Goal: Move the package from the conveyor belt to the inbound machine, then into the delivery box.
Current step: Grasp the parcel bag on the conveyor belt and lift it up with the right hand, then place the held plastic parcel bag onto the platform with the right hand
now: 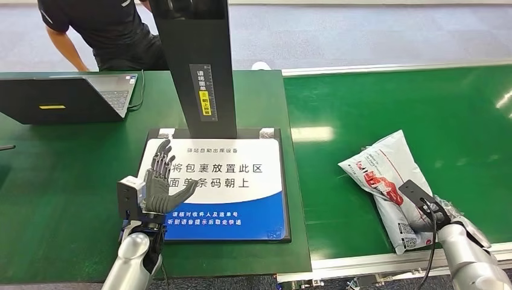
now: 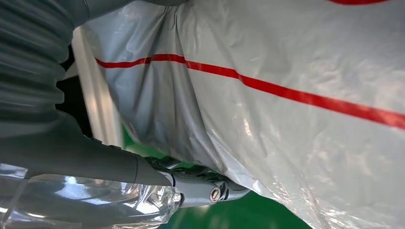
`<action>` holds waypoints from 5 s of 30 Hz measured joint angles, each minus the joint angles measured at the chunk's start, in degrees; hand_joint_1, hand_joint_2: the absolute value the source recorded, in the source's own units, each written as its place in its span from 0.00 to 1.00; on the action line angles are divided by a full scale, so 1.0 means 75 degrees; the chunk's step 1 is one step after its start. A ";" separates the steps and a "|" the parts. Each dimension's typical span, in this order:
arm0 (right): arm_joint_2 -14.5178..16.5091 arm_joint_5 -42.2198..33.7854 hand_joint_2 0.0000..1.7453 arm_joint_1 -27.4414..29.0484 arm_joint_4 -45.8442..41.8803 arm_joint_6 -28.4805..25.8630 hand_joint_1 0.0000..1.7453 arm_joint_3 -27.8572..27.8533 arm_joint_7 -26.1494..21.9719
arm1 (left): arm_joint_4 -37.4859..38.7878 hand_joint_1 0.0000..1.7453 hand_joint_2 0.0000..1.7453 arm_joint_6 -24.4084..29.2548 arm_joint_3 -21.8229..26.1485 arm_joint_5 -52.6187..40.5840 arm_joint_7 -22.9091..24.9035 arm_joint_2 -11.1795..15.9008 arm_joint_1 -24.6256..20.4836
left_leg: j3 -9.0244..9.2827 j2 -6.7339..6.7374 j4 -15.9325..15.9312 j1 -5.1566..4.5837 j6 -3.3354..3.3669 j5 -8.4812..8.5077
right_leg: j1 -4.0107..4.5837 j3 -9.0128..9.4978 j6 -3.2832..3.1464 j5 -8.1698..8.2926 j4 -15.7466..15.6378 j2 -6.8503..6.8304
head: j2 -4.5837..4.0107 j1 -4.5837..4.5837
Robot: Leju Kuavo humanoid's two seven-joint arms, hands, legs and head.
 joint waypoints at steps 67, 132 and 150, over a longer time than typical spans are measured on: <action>0.2625 -0.2879 1.00 0.3498 -0.8865 -0.4786 1.00 0.2375 -0.4887 | 0.0070 0.00 1.00 0.0117 -0.0130 0.0318 -0.0291 -0.0015 0.0039 | -0.0092 0.0006 -0.0005 -0.0002 -0.0017 -0.0005 | -0.0004 -0.0110 -0.0010 -0.0023 0.0051 -0.0004 | 0.0000 0.0001; 0.4165 -0.1059 1.00 -0.0424 -0.2200 -0.5475 1.00 0.6304 -0.5655 | -0.0220 0.00 1.00 0.1125 -0.0377 0.1530 -0.1268 -0.0055 -0.0438 | -0.0115 0.0029 -0.0001 0.0001 -0.0046 0.0034 | 0.0000 -0.0160 -0.0050 0.0012 0.0082 0.0019 | 0.0000 -0.0001; 0.4310 -0.2405 1.00 -0.0375 -0.2018 -0.5338 0.00 0.5909 -0.5613 | -0.0084 0.00 1.00 0.1260 -0.0602 0.1615 -0.1255 -0.0050 -0.0486 | -0.0128 0.0033 0.0000 -0.0001 -0.0047 0.0033 | 0.0000 -0.0175 -0.0051 0.0014 0.0081 0.0022 | 0.0000 -0.0001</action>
